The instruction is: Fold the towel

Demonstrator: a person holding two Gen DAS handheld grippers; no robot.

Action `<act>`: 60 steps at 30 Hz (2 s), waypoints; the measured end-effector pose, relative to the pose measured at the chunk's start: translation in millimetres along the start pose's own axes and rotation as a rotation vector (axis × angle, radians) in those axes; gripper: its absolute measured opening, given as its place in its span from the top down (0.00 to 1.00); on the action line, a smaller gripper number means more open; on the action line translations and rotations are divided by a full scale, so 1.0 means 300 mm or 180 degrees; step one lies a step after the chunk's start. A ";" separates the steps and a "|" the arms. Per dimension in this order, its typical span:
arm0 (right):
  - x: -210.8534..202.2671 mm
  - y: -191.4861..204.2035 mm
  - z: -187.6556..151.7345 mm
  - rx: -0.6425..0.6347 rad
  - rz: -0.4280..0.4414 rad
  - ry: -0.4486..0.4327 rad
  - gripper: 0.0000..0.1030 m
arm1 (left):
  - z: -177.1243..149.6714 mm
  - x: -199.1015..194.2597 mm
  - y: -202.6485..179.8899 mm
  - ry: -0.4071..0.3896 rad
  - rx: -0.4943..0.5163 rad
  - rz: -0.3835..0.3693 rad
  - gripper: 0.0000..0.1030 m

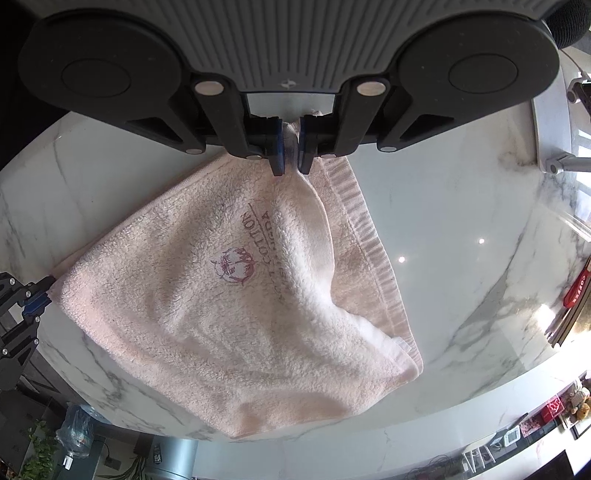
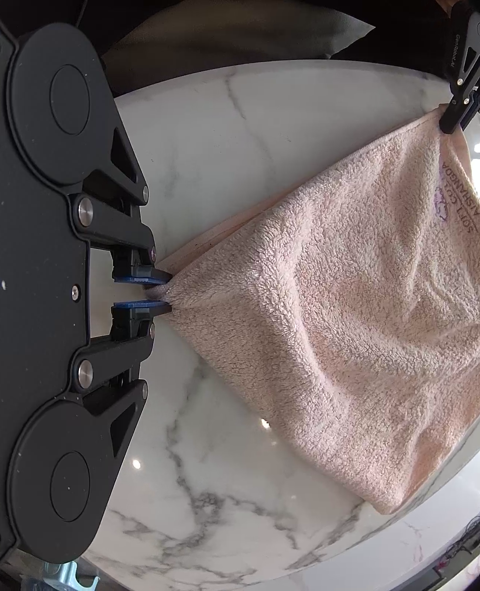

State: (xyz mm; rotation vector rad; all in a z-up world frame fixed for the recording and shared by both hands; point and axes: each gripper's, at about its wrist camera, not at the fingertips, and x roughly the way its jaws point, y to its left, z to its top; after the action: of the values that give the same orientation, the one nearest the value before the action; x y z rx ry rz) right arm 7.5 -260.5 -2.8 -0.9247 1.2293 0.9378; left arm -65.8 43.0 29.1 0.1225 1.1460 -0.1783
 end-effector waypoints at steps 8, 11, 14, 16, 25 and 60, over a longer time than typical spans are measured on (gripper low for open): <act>-0.048 -0.014 0.011 0.0101 0.0204 -0.0004 0.79 | -0.005 -0.010 -0.034 0.0078 0.0018 0.0198 0.94; -0.088 0.000 0.001 0.0090 0.0266 -0.0079 0.73 | -0.014 -0.012 -0.026 0.0047 -0.0044 0.0207 0.94; -0.127 0.014 -0.009 0.0080 0.0327 -0.0154 0.73 | -0.008 -0.013 -0.020 0.0032 -0.0086 0.0174 0.94; -0.154 0.023 -0.015 0.0073 0.0369 -0.0205 0.73 | -0.005 -0.015 -0.021 0.0023 -0.0095 0.0170 0.94; -0.132 0.102 -0.025 0.0138 0.0264 -0.0365 0.93 | -0.001 -0.032 -0.007 -0.0065 -0.0126 0.0173 0.94; -0.042 0.055 0.001 0.0551 0.0160 -0.0090 0.97 | -0.043 0.027 0.041 0.0119 -0.0272 0.0286 0.94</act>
State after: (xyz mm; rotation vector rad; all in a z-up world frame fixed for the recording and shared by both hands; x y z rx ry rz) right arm -9.1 -255.4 8.6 -0.7446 1.2929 0.8664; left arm -71.7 56.8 16.6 0.1017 1.1811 -0.0475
